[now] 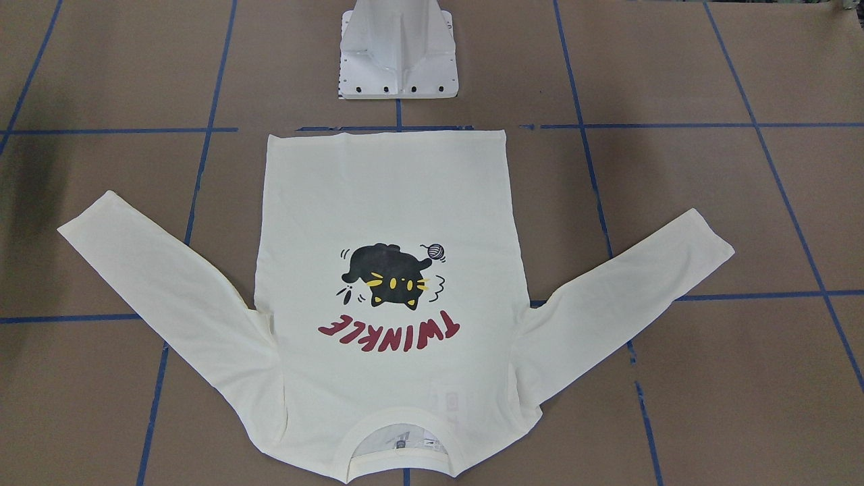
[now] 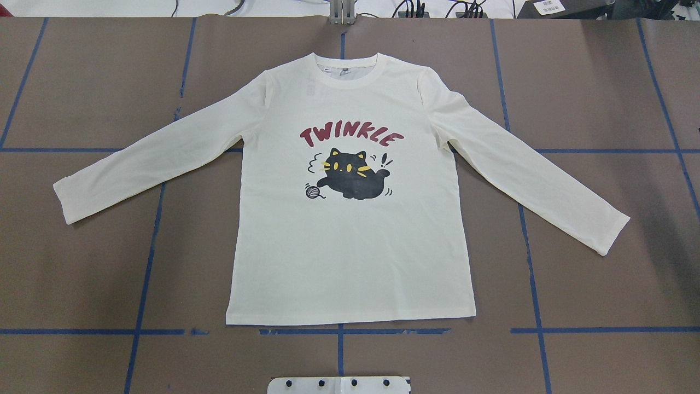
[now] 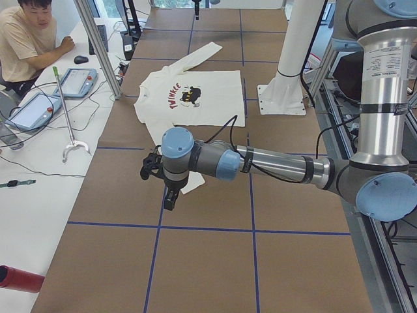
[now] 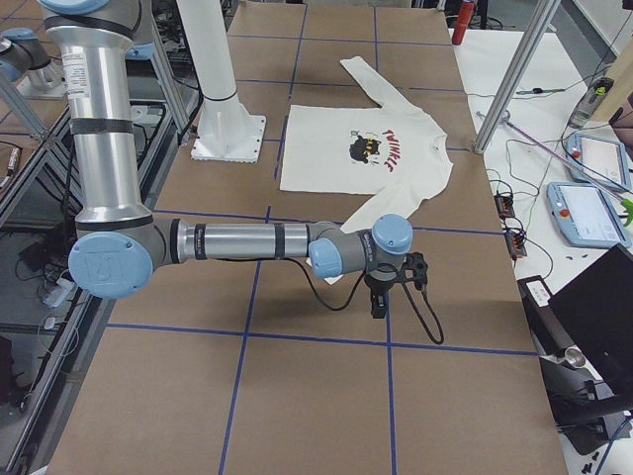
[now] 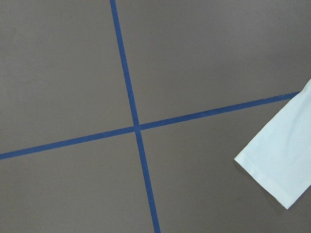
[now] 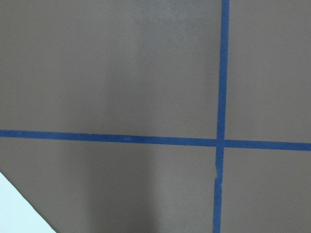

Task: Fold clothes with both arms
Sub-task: 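Move the right gripper to the cuff of the sleeve nearest it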

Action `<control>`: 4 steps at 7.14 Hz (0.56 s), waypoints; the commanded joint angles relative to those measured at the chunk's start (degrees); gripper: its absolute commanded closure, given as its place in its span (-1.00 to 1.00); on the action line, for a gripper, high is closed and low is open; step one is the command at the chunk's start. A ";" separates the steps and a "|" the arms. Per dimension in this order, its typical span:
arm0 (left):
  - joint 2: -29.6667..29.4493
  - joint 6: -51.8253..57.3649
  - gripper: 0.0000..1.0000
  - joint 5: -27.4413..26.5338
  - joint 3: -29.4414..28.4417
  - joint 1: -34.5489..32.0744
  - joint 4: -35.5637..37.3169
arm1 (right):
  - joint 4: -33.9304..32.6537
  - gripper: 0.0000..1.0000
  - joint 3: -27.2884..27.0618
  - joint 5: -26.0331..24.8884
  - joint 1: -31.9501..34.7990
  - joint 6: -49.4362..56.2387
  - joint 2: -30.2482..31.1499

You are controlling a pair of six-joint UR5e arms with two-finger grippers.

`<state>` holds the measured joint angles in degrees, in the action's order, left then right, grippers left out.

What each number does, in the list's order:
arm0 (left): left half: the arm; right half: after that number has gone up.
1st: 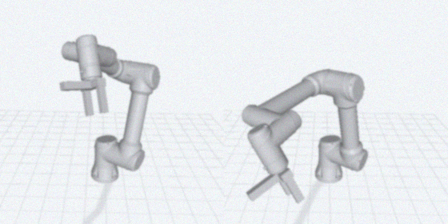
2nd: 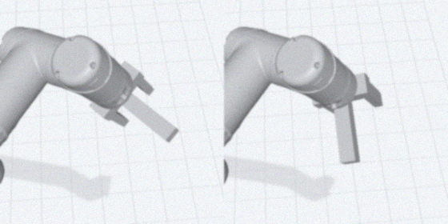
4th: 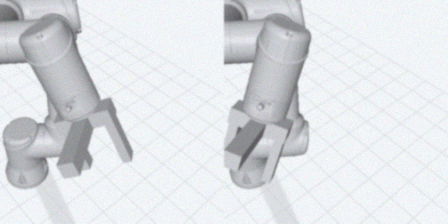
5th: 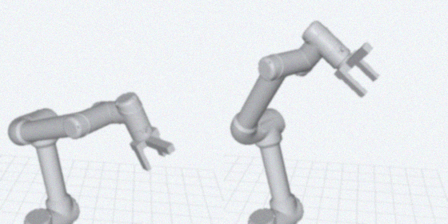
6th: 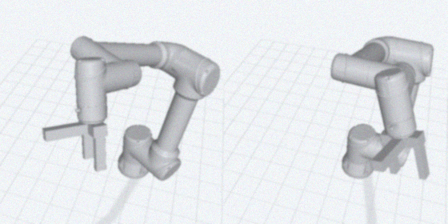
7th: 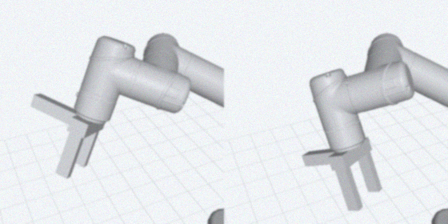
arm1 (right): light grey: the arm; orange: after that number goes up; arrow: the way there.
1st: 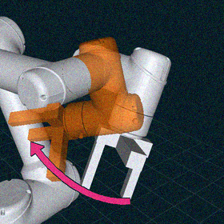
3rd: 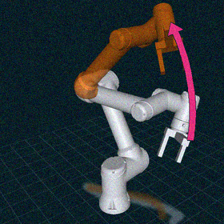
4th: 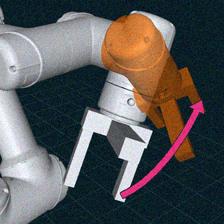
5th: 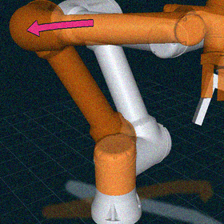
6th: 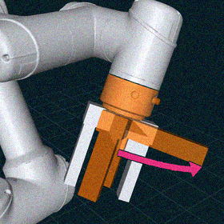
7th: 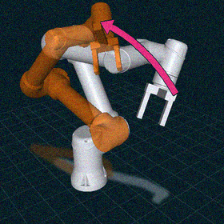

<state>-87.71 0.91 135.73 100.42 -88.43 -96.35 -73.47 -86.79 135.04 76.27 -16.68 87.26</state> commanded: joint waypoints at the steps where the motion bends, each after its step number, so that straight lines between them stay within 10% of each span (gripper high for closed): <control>1: 0.00 -0.12 -1.00 0.06 -1.28 0.01 -3.81 | 17.22 -1.00 0.56 -0.56 -8.30 -17.25 4.47; 4: 0.53 -0.12 -1.00 0.15 -1.99 0.01 -6.56 | 26.69 -0.82 1.01 -6.25 -17.71 -37.70 5.55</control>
<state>-87.24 0.83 135.81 98.28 -88.38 -102.21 -50.23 -85.86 131.89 62.55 -47.77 92.36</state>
